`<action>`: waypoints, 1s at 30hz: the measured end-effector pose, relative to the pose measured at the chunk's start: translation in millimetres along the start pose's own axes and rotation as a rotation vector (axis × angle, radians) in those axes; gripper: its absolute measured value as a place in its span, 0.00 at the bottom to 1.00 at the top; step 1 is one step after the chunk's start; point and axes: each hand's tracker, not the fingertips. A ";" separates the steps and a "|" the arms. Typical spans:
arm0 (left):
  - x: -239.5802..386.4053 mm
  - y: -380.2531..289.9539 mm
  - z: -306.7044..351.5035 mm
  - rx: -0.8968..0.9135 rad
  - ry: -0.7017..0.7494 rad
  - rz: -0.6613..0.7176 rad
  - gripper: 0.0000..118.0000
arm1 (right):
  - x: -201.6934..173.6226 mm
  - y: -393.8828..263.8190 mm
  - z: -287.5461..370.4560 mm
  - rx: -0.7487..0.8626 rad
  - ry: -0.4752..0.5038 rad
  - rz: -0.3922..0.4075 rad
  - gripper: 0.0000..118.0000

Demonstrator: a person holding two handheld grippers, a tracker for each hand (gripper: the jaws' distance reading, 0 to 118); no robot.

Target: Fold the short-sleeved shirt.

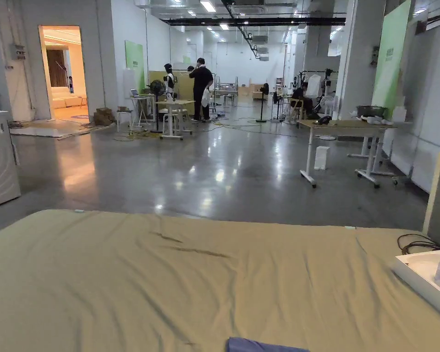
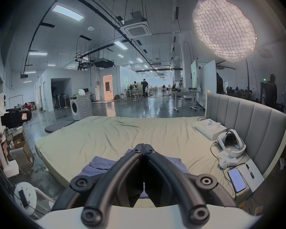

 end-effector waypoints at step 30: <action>-67.1 -142.8 -290.6 -0.649 -0.131 0.226 0.81 | 8.3 -52.0 -47.2 -0.305 0.001 -0.091 0.00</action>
